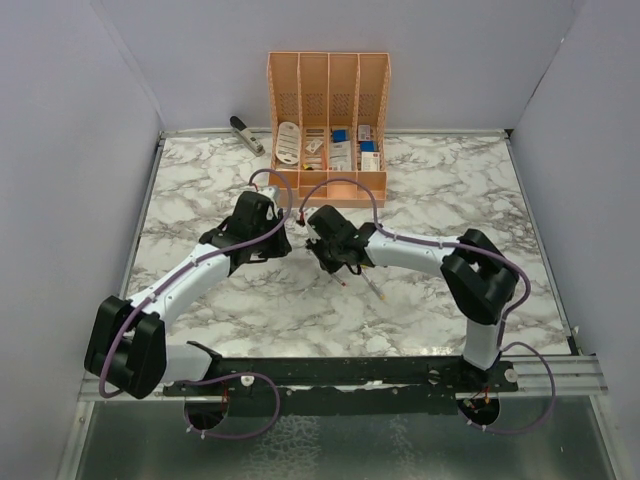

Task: Insert the pens into the pen caps

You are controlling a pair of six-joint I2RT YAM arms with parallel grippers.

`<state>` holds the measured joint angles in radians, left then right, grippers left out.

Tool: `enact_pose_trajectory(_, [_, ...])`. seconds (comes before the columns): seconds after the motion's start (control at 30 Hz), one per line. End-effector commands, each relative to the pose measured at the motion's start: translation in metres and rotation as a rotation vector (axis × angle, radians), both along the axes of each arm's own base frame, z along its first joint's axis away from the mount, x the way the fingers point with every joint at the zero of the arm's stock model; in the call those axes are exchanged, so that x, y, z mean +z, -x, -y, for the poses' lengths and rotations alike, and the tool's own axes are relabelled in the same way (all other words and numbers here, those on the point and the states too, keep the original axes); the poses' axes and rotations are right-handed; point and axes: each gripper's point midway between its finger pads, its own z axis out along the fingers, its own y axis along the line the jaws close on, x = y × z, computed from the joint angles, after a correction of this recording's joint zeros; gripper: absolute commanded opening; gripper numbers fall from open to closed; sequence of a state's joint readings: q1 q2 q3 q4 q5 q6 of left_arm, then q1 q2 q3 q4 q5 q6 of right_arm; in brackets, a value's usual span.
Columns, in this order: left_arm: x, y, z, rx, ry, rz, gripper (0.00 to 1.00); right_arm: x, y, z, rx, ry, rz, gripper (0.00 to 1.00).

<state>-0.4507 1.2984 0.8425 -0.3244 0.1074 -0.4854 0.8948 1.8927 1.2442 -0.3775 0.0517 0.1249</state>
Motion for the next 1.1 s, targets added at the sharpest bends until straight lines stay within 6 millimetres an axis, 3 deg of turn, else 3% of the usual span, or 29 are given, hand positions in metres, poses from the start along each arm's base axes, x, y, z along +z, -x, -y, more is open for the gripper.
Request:
enact_pose_trajectory(0.0, [0.012, -0.005, 0.000, -0.018, 0.011, 0.059, 0.25, 0.062, -0.034, 0.001, -0.139, -0.087, 0.146, 0.01])
enact_pose_trajectory(0.13, [0.020, -0.006, 0.021, -0.109, 0.103, 0.108, 0.25, 0.100, -0.051, 0.008, -0.232, -0.204, 0.228, 0.01])
enact_pose_trajectory(0.27, [0.044, -0.004, 0.054, -0.271, 0.271, 0.214, 0.31, 0.141, -0.064, 0.022, -0.341, -0.339, 0.338, 0.01])
enact_pose_trajectory(0.43, [0.075, 0.008, 0.091, -0.477, 0.489, 0.309, 0.37, 0.192, -0.061, 0.032, -0.391, -0.519, 0.440, 0.01])
enact_pose_trajectory(0.57, [0.092, 0.007, 0.105, -0.548, 0.571, 0.326, 0.38, 0.221, -0.054, 0.036, -0.396, -0.632, 0.481, 0.01])
enact_pose_trajectory(0.73, [0.122, 0.007, 0.116, -0.612, 0.651, 0.372, 0.39, 0.240, -0.044, 0.043, -0.404, -0.738, 0.504, 0.01])
enact_pose_trajectory(1.07, [0.145, 0.009, 0.120, -0.632, 0.712, 0.401, 0.41, 0.242, -0.037, 0.038, -0.388, -0.793, 0.476, 0.01])
